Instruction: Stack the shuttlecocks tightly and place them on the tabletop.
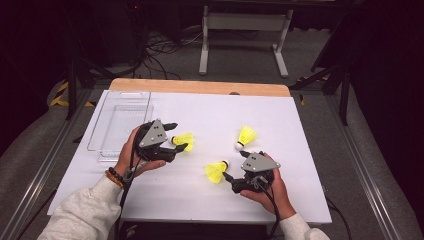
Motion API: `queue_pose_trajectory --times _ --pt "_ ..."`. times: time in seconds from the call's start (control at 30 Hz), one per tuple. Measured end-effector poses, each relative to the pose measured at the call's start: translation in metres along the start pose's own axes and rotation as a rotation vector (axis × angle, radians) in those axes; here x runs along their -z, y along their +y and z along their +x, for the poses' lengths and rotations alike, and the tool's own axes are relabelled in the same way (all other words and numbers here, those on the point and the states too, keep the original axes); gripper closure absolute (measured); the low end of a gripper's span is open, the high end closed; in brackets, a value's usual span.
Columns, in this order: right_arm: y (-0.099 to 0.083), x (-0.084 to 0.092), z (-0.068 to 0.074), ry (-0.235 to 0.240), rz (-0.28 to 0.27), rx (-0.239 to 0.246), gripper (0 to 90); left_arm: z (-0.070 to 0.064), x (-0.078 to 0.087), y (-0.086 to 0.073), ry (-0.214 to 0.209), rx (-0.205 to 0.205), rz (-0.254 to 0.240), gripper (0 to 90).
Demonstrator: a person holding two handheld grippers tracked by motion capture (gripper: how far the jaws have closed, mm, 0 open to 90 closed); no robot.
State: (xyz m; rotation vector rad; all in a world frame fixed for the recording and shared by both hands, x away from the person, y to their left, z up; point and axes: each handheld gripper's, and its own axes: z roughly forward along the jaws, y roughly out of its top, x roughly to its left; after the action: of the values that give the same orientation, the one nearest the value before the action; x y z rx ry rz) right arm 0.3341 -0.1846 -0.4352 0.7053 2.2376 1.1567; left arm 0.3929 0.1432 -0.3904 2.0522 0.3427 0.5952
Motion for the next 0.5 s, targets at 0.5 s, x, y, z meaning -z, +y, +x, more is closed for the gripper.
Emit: queue_pose_trajectory --times 0.5 --pt "0.005 -0.002 0.007 -0.028 -0.010 -0.001 12.4 -0.007 0.029 -0.020 -0.009 -0.049 -0.059 17.3"
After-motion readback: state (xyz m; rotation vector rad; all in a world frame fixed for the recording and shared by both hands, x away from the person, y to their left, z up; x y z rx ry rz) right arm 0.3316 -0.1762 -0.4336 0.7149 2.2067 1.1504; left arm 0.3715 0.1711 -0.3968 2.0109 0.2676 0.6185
